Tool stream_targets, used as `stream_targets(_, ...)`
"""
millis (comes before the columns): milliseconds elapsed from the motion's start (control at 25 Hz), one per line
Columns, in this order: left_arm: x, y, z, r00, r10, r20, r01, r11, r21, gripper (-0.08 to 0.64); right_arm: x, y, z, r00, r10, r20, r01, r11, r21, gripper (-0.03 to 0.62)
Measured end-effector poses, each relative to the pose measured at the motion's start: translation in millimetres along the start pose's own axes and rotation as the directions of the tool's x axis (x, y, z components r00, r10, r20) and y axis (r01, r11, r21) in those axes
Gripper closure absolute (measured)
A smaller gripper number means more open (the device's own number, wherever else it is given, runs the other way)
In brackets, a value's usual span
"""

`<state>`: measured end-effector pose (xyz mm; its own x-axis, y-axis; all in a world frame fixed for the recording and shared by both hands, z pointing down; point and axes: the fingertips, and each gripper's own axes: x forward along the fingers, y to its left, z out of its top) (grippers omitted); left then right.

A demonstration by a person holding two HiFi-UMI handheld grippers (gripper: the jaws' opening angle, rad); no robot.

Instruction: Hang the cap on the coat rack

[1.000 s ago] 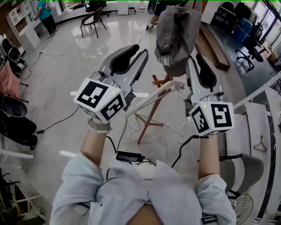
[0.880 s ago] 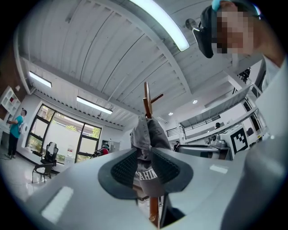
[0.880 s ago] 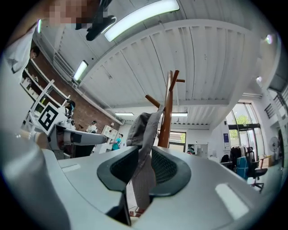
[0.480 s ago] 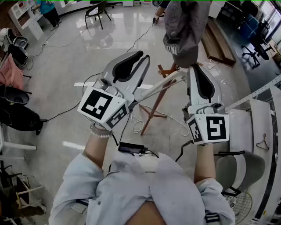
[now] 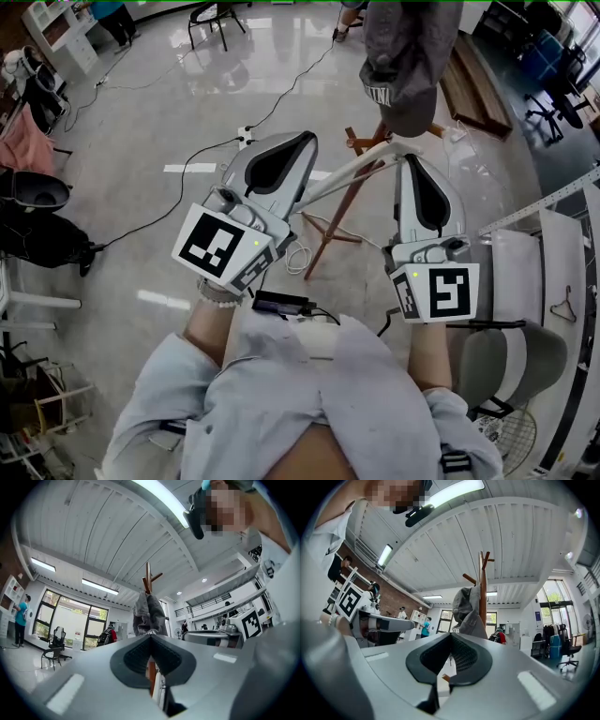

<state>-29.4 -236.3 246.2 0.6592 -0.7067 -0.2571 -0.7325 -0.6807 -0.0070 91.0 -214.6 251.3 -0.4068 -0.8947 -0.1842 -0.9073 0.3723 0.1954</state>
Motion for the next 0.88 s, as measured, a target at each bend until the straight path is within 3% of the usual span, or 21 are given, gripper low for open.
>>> stream_targets(160,-7.2,-10.1,-7.1,1.000,-0.012,-0.010,0.012,1.000,0.005,0.557,-5.7,5.6,-5.2,1.000,0.008,-0.003,-0.007,0.999,0.035,0.586)
stream_targets(400,-13.4,-27.3,-11.9,0.998,-0.048,-0.050,0.051,0.996,0.067,0.557,-8.1,7.6,-8.8,1.000,-0.001,-0.005,0.002,0.999,0.051,0.586)
stream_targets(520,-15.1,-34.4,-20.3,0.993,-0.058,-0.102,0.065,0.996,0.063,0.557,-10.4,8.4,-9.5,1.000,-0.004,-0.007,0.004,0.999,0.047,0.586)
stream_targets(880,-14.7,-36.3,-25.9,0.993,-0.055,-0.108,0.060,0.997,0.042,0.557,-14.0,8.5,-10.4,1.000,-0.003,-0.017,0.004,0.999,0.038,0.586)
